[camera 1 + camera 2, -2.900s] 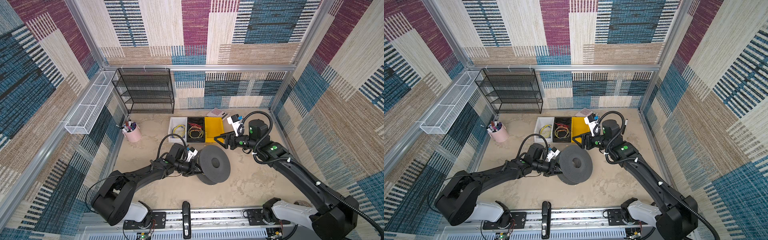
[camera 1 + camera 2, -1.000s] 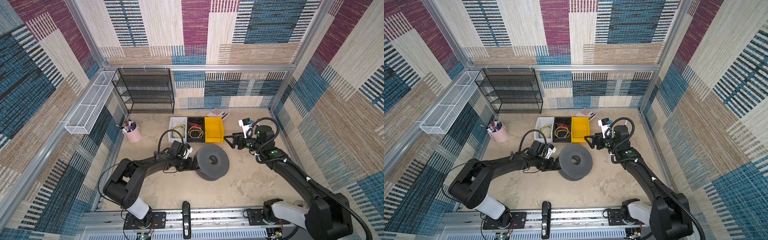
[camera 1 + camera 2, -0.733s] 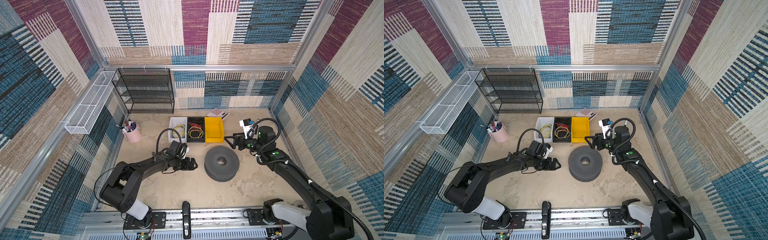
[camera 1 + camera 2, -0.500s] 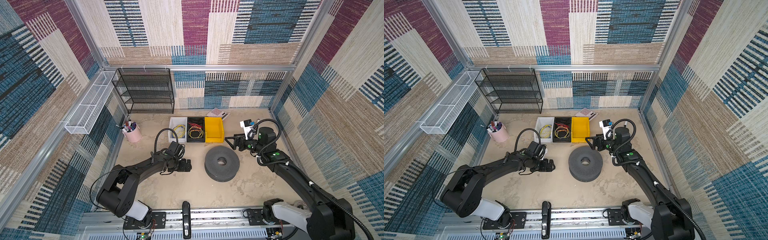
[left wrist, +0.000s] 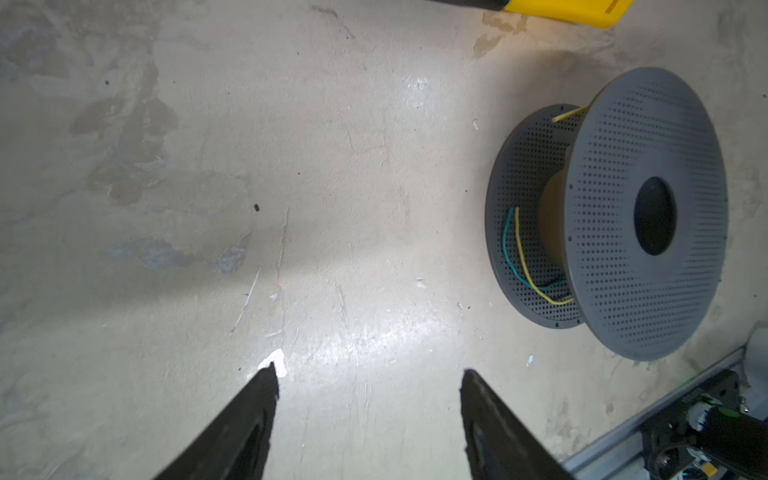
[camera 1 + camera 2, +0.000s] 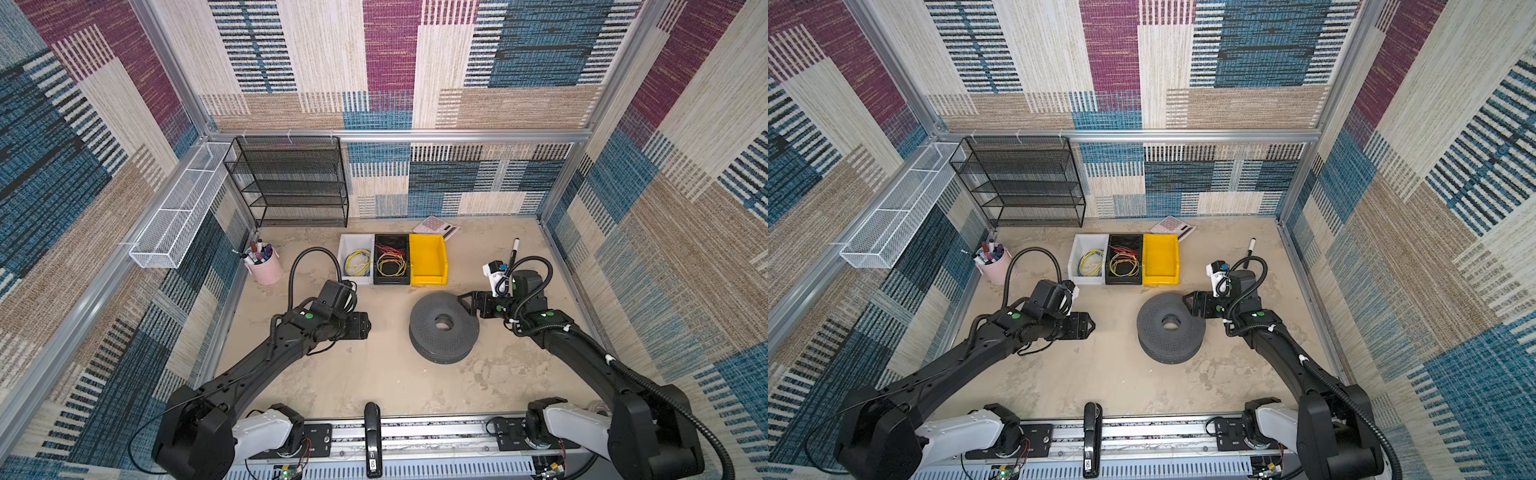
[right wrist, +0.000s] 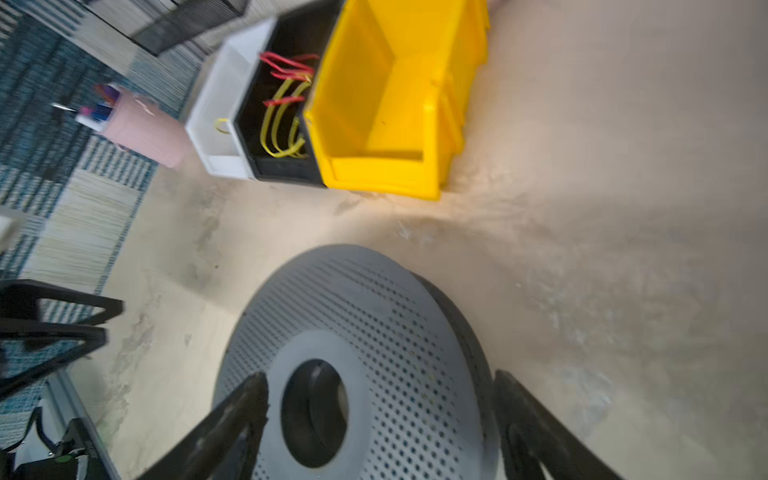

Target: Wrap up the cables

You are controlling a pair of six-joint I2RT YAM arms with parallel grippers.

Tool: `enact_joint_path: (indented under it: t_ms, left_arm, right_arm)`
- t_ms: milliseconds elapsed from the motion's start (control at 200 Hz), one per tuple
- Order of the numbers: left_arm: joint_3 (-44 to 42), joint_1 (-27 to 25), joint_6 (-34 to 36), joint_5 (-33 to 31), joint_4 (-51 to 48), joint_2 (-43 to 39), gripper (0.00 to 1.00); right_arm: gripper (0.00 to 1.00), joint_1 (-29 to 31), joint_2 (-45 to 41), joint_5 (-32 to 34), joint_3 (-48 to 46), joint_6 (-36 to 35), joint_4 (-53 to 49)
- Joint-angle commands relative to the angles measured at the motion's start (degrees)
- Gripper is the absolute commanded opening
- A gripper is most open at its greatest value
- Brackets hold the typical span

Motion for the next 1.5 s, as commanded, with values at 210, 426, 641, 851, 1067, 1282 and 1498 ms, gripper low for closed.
enact_joint_path:
  t_ms: [210,426,641,851,1067,1282,1498]
  left_arm:
    - [-0.2,0.1,-0.8,-1.9,0.3,-4.5,0.70]
    - [0.1,0.1,-0.4,-2.3,0.6,-3.2,0.69]
    - [0.3,0.1,-0.8,-3.0,0.7,-1.8,0.69]
    - [0.4,0.1,-1.2,-2.6,1.0,-1.2,0.69]
    - [2.5,0.4,-1.4,-6.6,-3.6,-2.1,0.70]
    - [9.2,3.7,-2.4,-20.1,-7.4,-5.2,0.99]
    - [10.5,9.7,6.2,-28.4,0.2,-4.3,0.99]
  right_arm:
    - [0.81,0.0,-0.2,4.6,-3.8,2.0,-0.8]
    - [0.59,0.1,2.0,-4.6,-4.1,3.7,0.7]
    - [0.48,2.4,1.2,-7.4,-4.2,5.5,0.8]
    - [0.47,8.0,4.1,-8.1,-3.5,9.0,3.6]
    - [0.65,8.4,1.0,-0.5,-1.5,7.5,0.3]
    - [0.87,8.2,-3.7,13.1,9.8,3.0,-4.3]
    - [0.99,2.8,-2.7,24.3,16.2,-3.4,5.0]
